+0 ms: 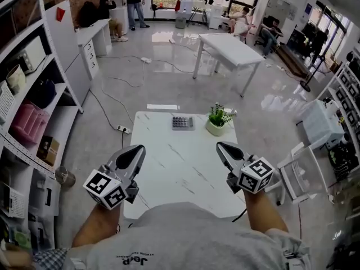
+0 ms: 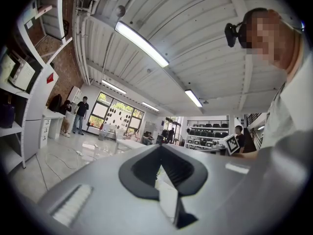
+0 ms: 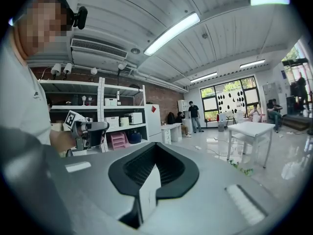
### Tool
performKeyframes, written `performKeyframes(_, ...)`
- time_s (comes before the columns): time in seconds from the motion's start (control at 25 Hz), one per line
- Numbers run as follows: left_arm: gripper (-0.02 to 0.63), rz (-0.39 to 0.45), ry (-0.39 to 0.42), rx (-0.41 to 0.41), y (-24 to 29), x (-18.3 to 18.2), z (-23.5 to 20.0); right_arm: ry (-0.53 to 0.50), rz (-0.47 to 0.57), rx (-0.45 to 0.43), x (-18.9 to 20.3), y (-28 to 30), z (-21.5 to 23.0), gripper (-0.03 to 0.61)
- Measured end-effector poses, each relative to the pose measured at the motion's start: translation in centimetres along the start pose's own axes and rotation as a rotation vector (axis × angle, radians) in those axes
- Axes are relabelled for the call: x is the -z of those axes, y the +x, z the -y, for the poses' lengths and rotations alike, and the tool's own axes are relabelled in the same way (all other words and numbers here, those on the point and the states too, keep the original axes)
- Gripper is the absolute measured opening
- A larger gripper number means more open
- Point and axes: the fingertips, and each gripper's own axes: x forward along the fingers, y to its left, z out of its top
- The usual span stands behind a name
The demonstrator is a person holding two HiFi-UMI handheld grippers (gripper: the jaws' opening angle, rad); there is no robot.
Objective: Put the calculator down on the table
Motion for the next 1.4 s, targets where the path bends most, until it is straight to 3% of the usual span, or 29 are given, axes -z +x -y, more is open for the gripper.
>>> performKeyframes(1.4, 0.061, 0.008, -0.004, 0.0, -0.1, -0.4, -0.9, -0.022, -0.005, -0.011, -0.9, 1.8, 0.5, 0.002)
